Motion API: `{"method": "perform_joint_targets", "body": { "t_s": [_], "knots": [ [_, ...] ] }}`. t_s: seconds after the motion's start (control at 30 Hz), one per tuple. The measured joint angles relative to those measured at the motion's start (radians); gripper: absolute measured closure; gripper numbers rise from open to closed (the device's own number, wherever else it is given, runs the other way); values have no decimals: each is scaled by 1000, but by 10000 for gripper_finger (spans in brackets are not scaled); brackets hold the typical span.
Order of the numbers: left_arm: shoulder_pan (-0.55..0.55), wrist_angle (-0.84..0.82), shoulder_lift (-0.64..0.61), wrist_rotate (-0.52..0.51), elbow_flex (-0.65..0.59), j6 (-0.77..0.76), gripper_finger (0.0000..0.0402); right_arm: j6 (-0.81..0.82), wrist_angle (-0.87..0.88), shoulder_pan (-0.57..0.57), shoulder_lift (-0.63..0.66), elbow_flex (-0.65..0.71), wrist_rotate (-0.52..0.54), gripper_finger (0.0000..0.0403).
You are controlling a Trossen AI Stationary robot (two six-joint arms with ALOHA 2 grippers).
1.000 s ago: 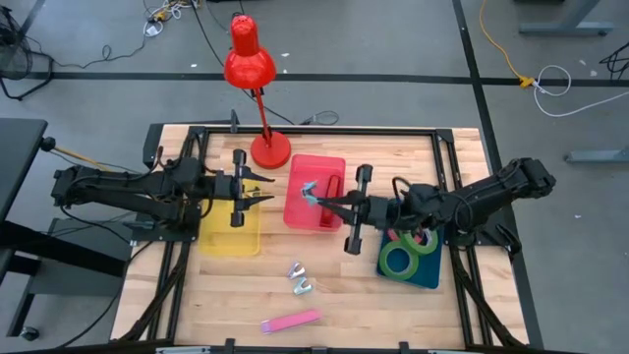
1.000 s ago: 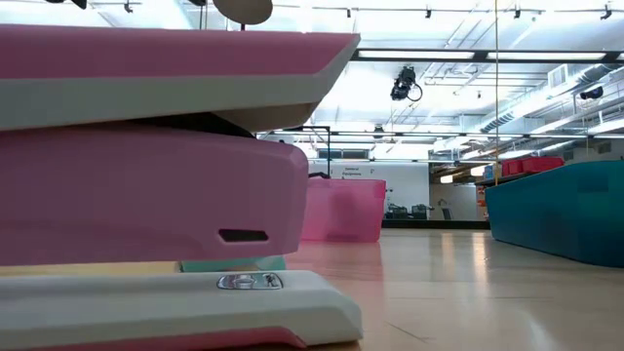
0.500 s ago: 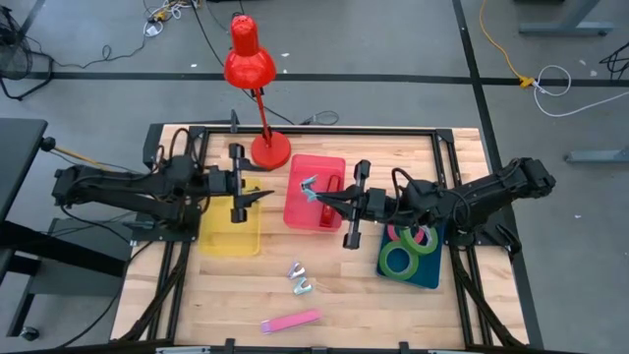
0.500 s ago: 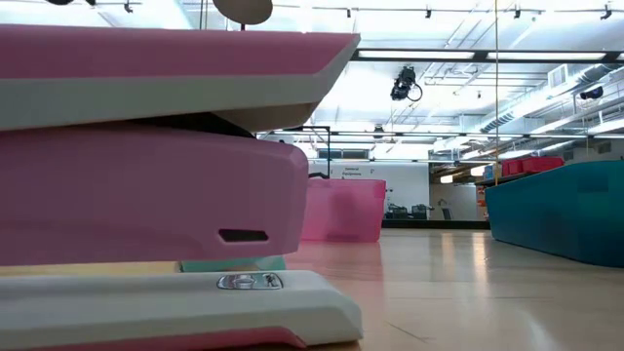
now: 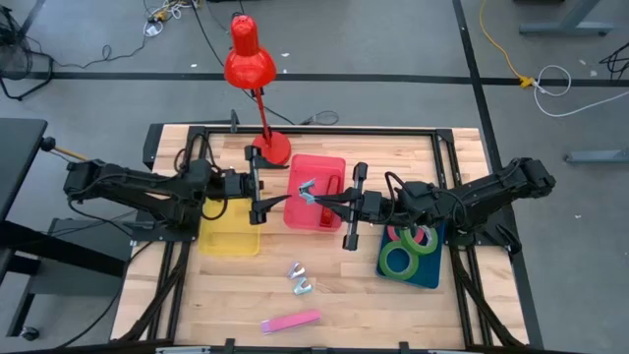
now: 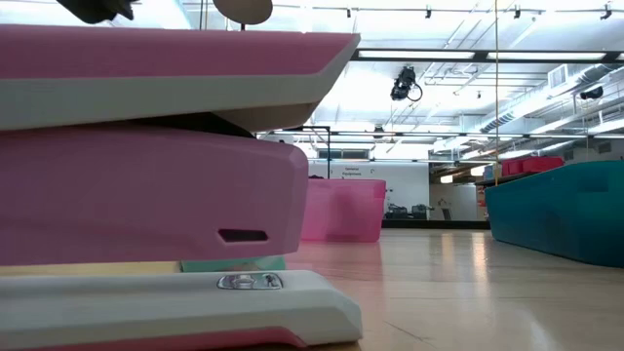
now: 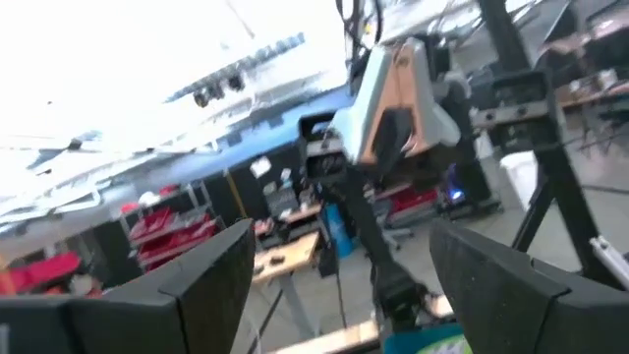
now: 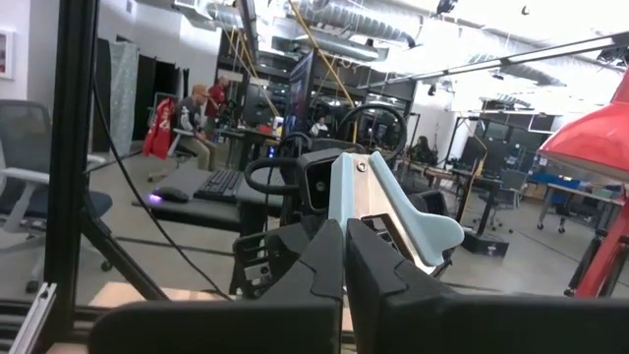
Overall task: Pick and place Stapler, Stapler remover, tape
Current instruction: Put the light blue staple remover into the yellow bin
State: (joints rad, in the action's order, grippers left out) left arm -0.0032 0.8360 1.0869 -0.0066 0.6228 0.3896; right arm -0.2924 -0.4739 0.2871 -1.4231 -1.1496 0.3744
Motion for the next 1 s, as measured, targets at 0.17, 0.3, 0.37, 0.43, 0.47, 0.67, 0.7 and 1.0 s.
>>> {"method": "perform_joint_targets", "body": {
  "t_s": [0.17, 0.3, 0.37, 0.43, 0.47, 0.67, 0.7, 1.0],
  "knots": [
    [-1, 87, 56, 49, 0, 0, 103, 0, 5, -1, 0, 0, 0, 401],
    [-1, 140, 80, 56, 0, 0, 104, 0, 10, -5, 0, 0, 0, 401],
    [-1, 182, 89, 56, 0, 0, 104, 8, 18, -10, 0, 0, 0, 401],
    [-1, 215, 97, 56, 0, 15, 104, 26, 26, -15, 0, 0, 1, 401],
    [-1, 221, 101, 56, 0, 38, 104, 31, 29, -18, 0, 0, 1, 401],
    [-1, 228, 105, 84, 0, 94, 104, 30, 31, -25, 0, 0, 3, 401],
    [-2, 228, 105, 84, 0, 94, 104, 30, 31, -25, 0, 0, 3, 401],
    [-1, 159, 129, 73, 110, 146, 104, 23, 29, -26, 0, 0, 2, 401]
  ]
}}
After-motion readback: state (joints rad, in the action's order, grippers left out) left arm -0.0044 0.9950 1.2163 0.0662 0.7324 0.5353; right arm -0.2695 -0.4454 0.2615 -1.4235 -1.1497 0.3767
